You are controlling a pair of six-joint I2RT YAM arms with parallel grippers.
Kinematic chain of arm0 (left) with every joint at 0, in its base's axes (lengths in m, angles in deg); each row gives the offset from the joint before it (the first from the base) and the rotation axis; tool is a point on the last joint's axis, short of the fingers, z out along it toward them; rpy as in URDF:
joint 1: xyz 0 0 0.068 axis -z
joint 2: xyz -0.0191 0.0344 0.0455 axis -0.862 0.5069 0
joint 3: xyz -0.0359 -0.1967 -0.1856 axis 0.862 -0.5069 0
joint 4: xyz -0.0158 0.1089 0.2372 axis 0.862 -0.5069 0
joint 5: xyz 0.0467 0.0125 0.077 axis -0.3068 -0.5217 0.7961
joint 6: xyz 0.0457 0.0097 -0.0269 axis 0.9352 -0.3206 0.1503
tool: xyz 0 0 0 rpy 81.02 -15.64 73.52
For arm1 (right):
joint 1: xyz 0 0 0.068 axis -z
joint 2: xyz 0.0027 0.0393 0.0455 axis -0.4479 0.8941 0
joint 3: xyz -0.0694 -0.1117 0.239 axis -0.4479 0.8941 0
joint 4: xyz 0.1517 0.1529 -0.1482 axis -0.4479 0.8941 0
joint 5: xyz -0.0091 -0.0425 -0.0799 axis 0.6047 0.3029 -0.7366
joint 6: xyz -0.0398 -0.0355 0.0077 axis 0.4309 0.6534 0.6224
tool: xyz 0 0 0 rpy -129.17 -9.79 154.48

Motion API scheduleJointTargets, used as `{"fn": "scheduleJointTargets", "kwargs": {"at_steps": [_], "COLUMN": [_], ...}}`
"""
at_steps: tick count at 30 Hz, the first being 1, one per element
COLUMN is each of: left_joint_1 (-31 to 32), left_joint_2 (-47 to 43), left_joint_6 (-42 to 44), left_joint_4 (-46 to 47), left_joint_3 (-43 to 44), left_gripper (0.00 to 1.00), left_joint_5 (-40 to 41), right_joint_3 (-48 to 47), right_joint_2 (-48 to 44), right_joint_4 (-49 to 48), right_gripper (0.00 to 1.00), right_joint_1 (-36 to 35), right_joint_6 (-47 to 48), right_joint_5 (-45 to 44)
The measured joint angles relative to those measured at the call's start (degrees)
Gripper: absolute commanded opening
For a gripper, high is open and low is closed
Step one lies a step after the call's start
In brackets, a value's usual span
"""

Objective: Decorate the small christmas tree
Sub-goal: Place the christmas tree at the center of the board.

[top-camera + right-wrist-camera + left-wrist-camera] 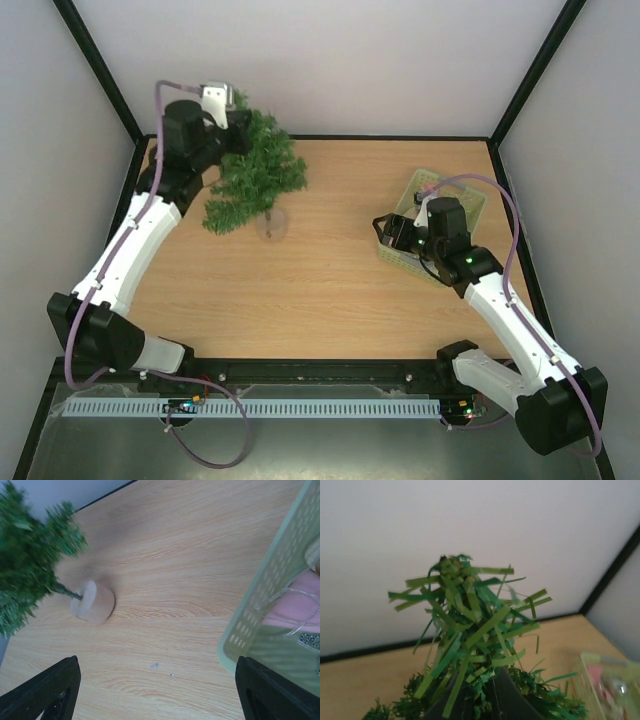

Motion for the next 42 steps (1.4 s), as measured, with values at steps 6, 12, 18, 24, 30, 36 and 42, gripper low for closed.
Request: {"fn": "scheduleJointTargets", "kwargs": {"at_steps": [6,12,18,24,30,36,42], "left_joint_1": [3.43,3.54,3.54,3.54,3.54,3.54,3.54], "left_joint_2": [-5.07,-7.17,-9.09,-12.94,-20.37,-33.77,-42.80], "left_joint_6": [2.10,2.86,2.54,1.68,0.13,-2.75,-3.74], "left_joint_4": [3.91,3.67,1.95,-4.00,-11.78,-14.40,-15.39], "left_joint_3": [-9.03,-10.54,-10.56,-10.49,-10.88,-21.22,-34.45], "left_gripper": [0.13,0.50,0.82,1.00,1.00,1.00,1.00], "left_joint_5": [0.04,0.44,0.61,-0.02,0.22,0.15,-1.18], "right_joint_3": [0.31,0.31,0.28,-4.00,-9.90,-12.24,-14.29], "right_joint_2": [-0.46,-0.70,-0.68,2.62,7.65,16.17,27.52], "right_joint_4": [0.72,1.03,1.44,6.10,10.10,11.50,10.71], "right_gripper": [0.83,0.83,0.83,0.81,0.67,0.57,0.54], "right_joint_1": [0.00,0.00,0.00,-0.09,-0.09,0.28,3.28], "right_joint_6": [0.07,0.07,0.04,0.46,1.38,1.25,0.98], "right_joint_5": [-0.04,-0.11,-0.92,-9.55,-22.38,-37.05,-42.97]}}
